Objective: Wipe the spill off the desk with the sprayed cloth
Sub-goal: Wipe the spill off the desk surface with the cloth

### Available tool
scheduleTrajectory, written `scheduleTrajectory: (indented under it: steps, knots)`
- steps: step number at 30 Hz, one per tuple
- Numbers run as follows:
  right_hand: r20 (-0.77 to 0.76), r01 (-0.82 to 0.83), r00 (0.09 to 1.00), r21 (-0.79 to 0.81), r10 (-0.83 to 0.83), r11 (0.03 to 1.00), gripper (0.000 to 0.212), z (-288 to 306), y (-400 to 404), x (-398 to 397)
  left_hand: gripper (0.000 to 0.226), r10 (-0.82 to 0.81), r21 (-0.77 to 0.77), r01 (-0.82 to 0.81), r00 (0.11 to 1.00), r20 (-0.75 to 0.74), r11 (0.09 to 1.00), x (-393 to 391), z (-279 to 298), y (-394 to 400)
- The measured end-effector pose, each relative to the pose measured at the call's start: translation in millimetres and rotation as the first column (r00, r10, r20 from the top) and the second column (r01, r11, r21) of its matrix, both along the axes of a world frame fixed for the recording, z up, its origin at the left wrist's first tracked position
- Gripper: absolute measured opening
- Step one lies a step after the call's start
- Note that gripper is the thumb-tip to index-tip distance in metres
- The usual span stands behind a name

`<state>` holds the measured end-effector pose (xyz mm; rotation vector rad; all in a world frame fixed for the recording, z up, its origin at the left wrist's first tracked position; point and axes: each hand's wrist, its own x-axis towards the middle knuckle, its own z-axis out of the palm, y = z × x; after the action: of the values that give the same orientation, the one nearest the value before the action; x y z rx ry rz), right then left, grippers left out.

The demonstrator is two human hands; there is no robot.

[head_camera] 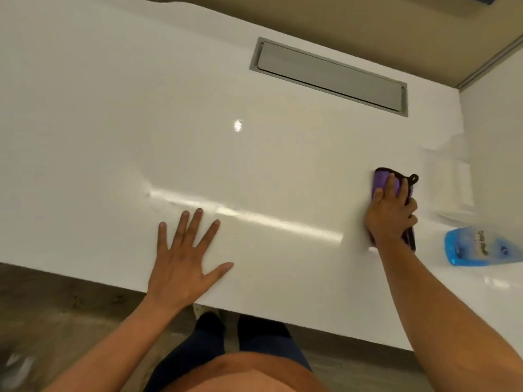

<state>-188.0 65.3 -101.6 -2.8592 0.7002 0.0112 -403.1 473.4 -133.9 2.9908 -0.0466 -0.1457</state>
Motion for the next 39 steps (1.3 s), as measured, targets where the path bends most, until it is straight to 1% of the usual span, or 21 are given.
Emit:
scheduleTrajectory:
  steps: [2, 4, 6, 8, 11, 13, 15, 16, 17, 19, 21, 22, 24, 27, 29, 30, 31, 33, 35, 36, 39]
  knots:
    - [-0.006, -0.107, 0.994, 0.003, 0.107, 0.994, 0.054, -2, 44, 37, 0.097, 0.012, 0.0, -0.012, 1.0, -0.009, 1.0, -1, 0, 0]
    - [-0.026, -0.28, 0.96, -0.003, 0.28, 0.96, 0.054, -5, 99, 53, 0.097, 0.025, -0.011, -0.025, 1.0, -0.012, 1.0, -1, 1, 0]
    - [-0.045, -0.465, 0.884, 0.008, 0.465, 0.885, 0.054, -6, 151, 44, 0.097, 0.029, -0.016, -0.03, 0.999, -0.03, 0.999, -1, 1, 0]
    - [-0.066, -0.627, 0.777, 0.021, 0.626, 0.779, 0.053, -5, 185, 11, 0.096, 0.034, -0.017, -0.035, 0.999, -0.031, 0.999, -1, 1, 0]
    - [-0.107, -0.767, 0.629, 0.076, 0.77, 0.637, 0.055, 0, 184, -66, 0.096, 0.038, -0.014, -0.039, 0.999, -0.012, 0.999, -1, 0, 0]
    - [-0.137, -0.819, 0.547, 0.115, 0.826, 0.562, 0.056, 6, 152, -119, 0.096, 0.045, -0.023, -0.045, 0.999, -0.007, 0.999, -2, -1, 0]
    - [-0.182, -0.842, 0.5, 0.125, 0.847, 0.524, 0.056, 9, 110, -148, 0.095, 0.05, -0.029, -0.05, 0.999, 0.007, 0.998, -2, -2, 0]
    - [-0.198, -0.842, 0.502, 0.113, 0.842, 0.528, 0.057, 9, 92, -146, 0.095, 0.051, -0.033, -0.051, 0.999, 0.015, 0.998, -3, -2, 0]
    - [-0.205, -0.831, 0.524, 0.088, 0.827, 0.549, 0.057, 9, 78, -134, 0.094, 0.052, -0.039, -0.052, 0.998, 0.023, 0.998, -3, -3, 0]
    - [-0.189, -0.771, 0.62, 0.032, 0.761, 0.636, 0.058, 7, 71, -89, 0.094, 0.056, -0.048, -0.054, 0.998, 0.038, 0.997, -3, -3, 0]
    - [-0.158, -0.674, 0.729, 0.002, 0.666, 0.739, 0.06, 7, 89, -26, 0.094, 0.063, -0.052, -0.06, 0.997, 0.053, 0.997, -3, -4, 0]
    - [-0.138, -0.648, 0.755, -0.007, 0.641, 0.762, 0.06, 8, 106, 7, 0.094, 0.067, -0.054, -0.064, 0.996, 0.06, 0.996, -3, -4, -1]
    - [-0.092, -0.661, 0.749, -0.025, 0.656, 0.75, 0.059, 9, 152, 68, 0.094, 0.076, -0.06, -0.072, 0.995, 0.065, 0.996, -3, -3, -2]
    - [-0.067, -0.735, 0.678, -0.036, 0.732, 0.677, 0.055, 4, 237, 126, 0.093, 0.088, -0.088, -0.081, 0.993, 0.081, 0.993, -3, -2, -2]
    - [-0.065, -0.814, 0.581, -0.027, 0.811, 0.581, 0.054, 2, 296, 137, 0.092, 0.103, -0.106, -0.091, 0.989, 0.107, 0.99, -4, 0, -2]
    - [-0.064, -0.862, 0.506, -0.024, 0.86, 0.506, 0.054, 2, 323, 133, 0.091, 0.117, -0.117, -0.102, 0.985, 0.128, 0.988, -5, 1, -3]
    - [-0.064, -0.912, 0.411, -0.024, 0.909, 0.411, 0.054, 2, 346, 125, 0.091, 0.136, -0.128, -0.117, 0.979, 0.153, 0.985, -5, 2, -3]
    - [-0.078, -0.985, 0.174, -0.025, 0.982, 0.173, 0.054, 2, 380, 96, 0.092, 0.191, -0.156, -0.16, 0.96, 0.206, 0.975, -6, 5, -3]
    - [-0.108, -0.998, -0.059, -0.016, 0.992, -0.061, 0.054, 4, 391, 64, 0.095, 0.238, -0.178, -0.197, 0.938, 0.251, 0.964, -7, 7, -2]
    - [-0.127, -0.988, -0.151, -0.004, 0.98, -0.153, 0.054, 4, 387, 49, 0.095, 0.249, -0.181, -0.205, 0.929, 0.272, 0.962, -8, 6, -2]
    - [-0.132, -0.937, -0.35, 0.056, 0.927, -0.346, 0.051, 7, 350, 15, 0.094, 0.237, -0.173, -0.187, 0.909, 0.342, 0.967, -11, 3, -3]
